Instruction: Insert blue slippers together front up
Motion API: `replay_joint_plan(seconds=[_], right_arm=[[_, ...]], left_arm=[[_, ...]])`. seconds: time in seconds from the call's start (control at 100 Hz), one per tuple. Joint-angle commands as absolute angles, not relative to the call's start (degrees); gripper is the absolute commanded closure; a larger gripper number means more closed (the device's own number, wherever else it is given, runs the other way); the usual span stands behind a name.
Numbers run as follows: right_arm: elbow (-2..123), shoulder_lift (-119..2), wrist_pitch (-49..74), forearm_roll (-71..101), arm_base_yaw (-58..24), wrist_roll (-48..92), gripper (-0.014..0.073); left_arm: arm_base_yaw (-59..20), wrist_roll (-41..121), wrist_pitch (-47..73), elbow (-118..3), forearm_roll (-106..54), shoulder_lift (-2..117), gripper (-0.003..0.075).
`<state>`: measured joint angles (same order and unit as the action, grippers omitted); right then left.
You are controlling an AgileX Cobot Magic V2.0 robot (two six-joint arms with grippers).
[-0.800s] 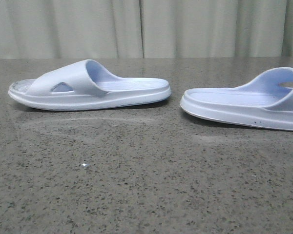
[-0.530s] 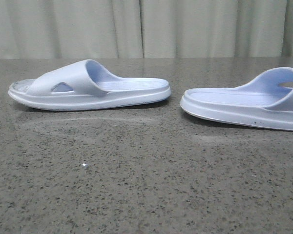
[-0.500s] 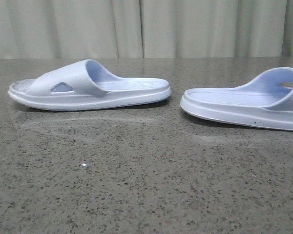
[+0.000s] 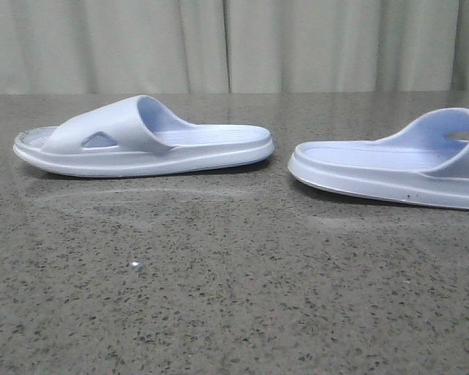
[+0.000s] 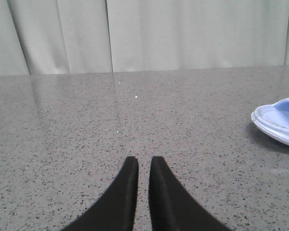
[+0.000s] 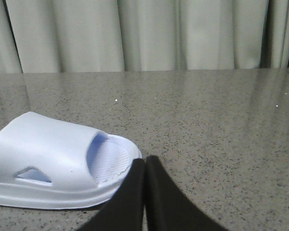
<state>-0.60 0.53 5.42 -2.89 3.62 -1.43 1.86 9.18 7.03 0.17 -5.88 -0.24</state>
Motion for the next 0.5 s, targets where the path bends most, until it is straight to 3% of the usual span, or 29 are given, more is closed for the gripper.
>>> replay_joint_plan(seconds=[0.0, 0.25, 0.49], right_arm=[[-1.79, 1.73, 0.53, -3.47, 3.94, -1.12, 0.0673], [-1.79, 1.73, 0.0, -1.45, 3.94, -1.12, 0.0673], [-1.79, 1.73, -1.97, 5.21, 3.94, -1.12, 0.0673]], left_arm=[[2.01, 8.6, 2.19, 0.72, -6.3, -1.91, 0.0705], [2.01, 8.6, 1.22, 0.62, -8.83, -1.91, 0.0705], [2.01, 8.6, 0.97, 0.62, -23.93, -1.91, 0.0705]])
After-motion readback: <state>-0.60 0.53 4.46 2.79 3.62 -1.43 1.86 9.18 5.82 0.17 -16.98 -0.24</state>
